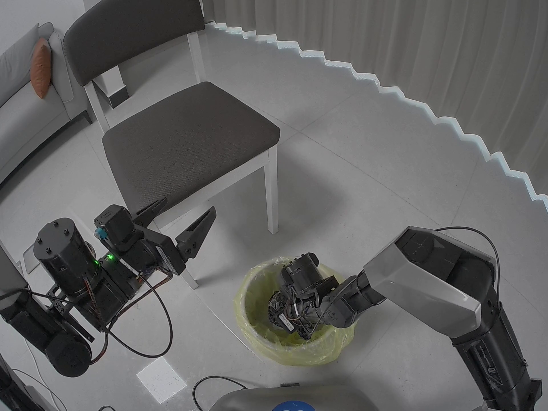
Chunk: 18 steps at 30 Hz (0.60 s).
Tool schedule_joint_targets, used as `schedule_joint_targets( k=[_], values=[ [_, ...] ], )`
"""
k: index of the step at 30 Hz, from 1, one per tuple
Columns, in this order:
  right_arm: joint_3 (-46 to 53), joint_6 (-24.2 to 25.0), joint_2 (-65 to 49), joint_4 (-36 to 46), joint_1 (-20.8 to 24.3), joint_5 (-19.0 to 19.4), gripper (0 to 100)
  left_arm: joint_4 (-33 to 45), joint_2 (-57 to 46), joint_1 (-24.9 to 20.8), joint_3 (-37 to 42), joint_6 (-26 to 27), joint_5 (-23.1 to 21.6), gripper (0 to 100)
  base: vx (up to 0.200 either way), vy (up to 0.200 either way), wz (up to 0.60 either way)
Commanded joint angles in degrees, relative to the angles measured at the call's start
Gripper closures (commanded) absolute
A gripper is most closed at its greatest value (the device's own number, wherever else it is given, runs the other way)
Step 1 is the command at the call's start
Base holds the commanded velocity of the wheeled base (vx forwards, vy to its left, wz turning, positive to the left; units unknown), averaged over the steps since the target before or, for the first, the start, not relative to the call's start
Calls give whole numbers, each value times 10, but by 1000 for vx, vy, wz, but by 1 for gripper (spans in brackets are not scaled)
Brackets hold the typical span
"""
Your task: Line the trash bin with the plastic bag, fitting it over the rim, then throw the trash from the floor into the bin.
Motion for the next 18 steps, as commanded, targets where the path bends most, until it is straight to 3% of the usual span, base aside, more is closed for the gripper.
schedule_joint_targets(
  k=[1, 15, 18],
  values=[
    [0, 1, 1, -2, 0, 0, 0, -8, 1, 0, 2, 0, 0, 0, 0, 0, 0],
    [1, 6, 1, -8, 0, -1, 0, -8, 0, 0, 2, 0, -1, 0, 0, 0, 0],
    [5, 6, -3, -20, 0, -17, 0, -8, 1, 0, 2, 0, -1, 0, 0, 0, 0]
  ],
)
